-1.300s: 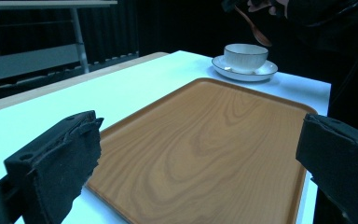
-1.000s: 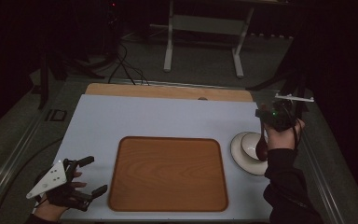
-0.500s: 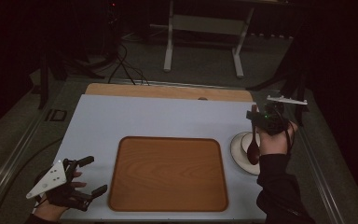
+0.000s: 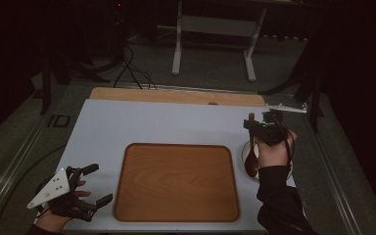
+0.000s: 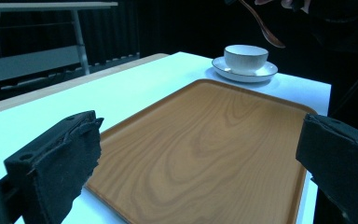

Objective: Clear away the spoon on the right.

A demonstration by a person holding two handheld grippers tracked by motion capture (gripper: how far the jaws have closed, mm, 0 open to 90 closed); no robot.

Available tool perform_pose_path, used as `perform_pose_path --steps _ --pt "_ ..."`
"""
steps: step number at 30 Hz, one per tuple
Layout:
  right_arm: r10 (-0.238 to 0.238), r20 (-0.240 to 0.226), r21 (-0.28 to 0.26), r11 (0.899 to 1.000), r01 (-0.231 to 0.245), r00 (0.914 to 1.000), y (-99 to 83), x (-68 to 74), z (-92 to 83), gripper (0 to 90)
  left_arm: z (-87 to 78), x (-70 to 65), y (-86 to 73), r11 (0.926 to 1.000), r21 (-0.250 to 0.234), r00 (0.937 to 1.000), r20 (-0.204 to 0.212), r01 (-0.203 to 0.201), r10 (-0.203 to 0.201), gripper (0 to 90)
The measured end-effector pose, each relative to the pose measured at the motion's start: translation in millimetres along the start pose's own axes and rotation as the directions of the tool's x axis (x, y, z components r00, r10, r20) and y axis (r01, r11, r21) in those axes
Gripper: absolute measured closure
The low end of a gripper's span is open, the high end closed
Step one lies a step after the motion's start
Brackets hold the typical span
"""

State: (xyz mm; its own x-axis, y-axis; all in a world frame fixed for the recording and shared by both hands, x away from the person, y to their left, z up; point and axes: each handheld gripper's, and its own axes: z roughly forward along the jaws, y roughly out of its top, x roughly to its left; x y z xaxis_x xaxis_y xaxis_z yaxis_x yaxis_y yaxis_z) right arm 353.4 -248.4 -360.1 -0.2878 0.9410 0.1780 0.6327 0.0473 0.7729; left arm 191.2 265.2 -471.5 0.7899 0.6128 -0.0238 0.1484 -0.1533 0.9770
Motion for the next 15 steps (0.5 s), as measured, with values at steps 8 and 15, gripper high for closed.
perform_pose_path --steps 8,15 --pt "0.006 -0.032 -0.004 1.000 -0.006 0.9995 -10.0 19.2 3.5 76.2 0.2 -0.3 0.0 1.0000 0.001 1.0000 0.002 -0.001 0.001 0.0" --pt "0.012 -0.053 0.007 1.000 -0.012 0.9985 -21.9 32.1 8.9 76.2 0.0 -0.5 0.0 1.0000 0.001 1.0000 0.001 -0.002 0.002 0.0"
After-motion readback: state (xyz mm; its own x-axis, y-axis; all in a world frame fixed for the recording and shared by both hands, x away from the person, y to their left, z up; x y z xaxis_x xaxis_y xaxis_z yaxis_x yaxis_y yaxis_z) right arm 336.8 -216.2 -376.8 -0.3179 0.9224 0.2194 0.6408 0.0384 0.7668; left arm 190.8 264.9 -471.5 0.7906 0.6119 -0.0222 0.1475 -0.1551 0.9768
